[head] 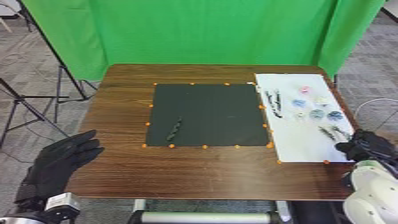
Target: Arrange flowers
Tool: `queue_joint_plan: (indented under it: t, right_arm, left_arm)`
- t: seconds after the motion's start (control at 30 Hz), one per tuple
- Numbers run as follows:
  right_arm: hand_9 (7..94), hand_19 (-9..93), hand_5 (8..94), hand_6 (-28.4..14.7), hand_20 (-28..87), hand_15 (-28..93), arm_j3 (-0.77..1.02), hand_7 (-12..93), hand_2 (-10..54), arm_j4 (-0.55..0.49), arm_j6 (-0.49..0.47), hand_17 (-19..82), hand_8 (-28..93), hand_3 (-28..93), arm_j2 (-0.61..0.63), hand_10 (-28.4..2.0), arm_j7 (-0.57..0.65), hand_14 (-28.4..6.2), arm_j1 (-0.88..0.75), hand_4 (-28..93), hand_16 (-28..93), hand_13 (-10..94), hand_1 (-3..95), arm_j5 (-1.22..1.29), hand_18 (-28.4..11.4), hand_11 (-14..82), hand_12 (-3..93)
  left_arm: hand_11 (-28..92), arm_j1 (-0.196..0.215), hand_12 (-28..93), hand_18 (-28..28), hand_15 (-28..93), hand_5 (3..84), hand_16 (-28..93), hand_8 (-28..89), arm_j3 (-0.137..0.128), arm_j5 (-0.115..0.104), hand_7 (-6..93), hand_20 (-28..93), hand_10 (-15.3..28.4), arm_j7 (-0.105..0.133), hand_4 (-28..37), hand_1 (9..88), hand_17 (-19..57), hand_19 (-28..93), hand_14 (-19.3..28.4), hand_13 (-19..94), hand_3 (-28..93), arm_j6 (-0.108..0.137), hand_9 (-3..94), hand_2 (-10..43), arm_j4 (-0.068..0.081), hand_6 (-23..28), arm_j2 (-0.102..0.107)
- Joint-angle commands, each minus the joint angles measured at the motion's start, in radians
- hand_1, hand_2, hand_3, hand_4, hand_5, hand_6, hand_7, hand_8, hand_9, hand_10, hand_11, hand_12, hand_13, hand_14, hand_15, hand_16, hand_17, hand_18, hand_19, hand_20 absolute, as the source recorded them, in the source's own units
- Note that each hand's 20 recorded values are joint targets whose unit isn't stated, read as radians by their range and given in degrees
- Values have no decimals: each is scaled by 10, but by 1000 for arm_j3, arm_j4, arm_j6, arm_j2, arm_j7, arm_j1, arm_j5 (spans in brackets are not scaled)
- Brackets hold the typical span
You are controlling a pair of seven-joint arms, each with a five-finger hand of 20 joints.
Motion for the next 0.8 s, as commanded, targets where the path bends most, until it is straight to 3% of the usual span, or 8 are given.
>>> queue_joint_plan:
  t: [0.03,0.17,0.3,0.37,0.47,0.67,0.73,0.8]
  right_arm:
    - [621,928,686,-145,26,800,-22,179,10,22,-20,294,-78,786,-5,-284,20,-237,15,-228,146,541,314,9,-284,387,197]
    - [628,929,694,-147,15,799,-32,173,6,30,-17,298,-76,785,-5,-284,27,-232,29,-232,139,548,334,11,-284,385,192]
    - [627,932,699,-145,11,800,-49,173,4,53,-3,306,-75,782,-1,-282,26,-226,46,-237,134,555,346,4,-284,404,188]
    - [626,932,701,-143,12,802,-65,174,4,67,1,310,-75,779,4,-279,30,-221,64,-239,134,560,348,-1,-284,413,188]
    - [624,932,701,-137,16,802,-79,181,4,79,-2,311,-76,778,4,-277,31,-220,82,-242,138,560,349,-2,-284,419,187]
    - [641,932,709,-119,26,795,-107,207,1,95,27,310,-85,781,6,-262,32,-212,90,-250,145,571,365,-36,-284,423,191]
    - [672,932,730,-103,48,782,-111,225,-21,96,31,324,1,771,6,-237,30,-187,91,-273,162,606,419,-34,-284,431,198]
    - [713,932,755,-90,63,773,-115,232,-40,100,54,336,80,737,7,-210,27,-173,88,-282,176,634,475,-49,-284,435,204]
  left_arm:
    - [346,-8,91,218,566,445,-118,-83,3,16,131,155,216,-22,-154,260,-94,576,284,277,820,-21,381,56,-1,136,-20]
    - [347,-1,91,218,566,445,-118,-83,2,13,131,155,215,-17,-154,260,-94,576,284,277,820,-16,381,55,-2,136,-20]
    - [347,9,91,218,566,444,-118,-83,2,-3,131,156,216,-1,-153,260,-94,575,284,277,821,-6,381,55,-1,136,-5]
    - [347,0,91,218,565,444,-118,-83,5,1,132,156,216,-9,-154,260,-94,575,284,277,821,-10,381,55,0,136,-9]
    - [346,5,90,217,565,444,-119,-83,5,-9,131,156,217,3,-154,259,-94,575,284,277,822,-2,381,55,1,136,8]
    - [347,-4,91,217,565,444,-118,-83,5,4,131,156,216,-16,-154,259,-94,575,284,277,822,-11,381,55,0,136,-11]
    - [347,-2,91,218,566,445,-118,-83,2,8,131,157,216,-21,-154,259,-94,575,284,277,822,-14,381,55,-2,136,-20]
    - [347,3,91,218,566,445,-118,-82,2,3,131,157,216,-16,-155,259,-94,575,284,277,823,-10,381,55,-2,136,-13]
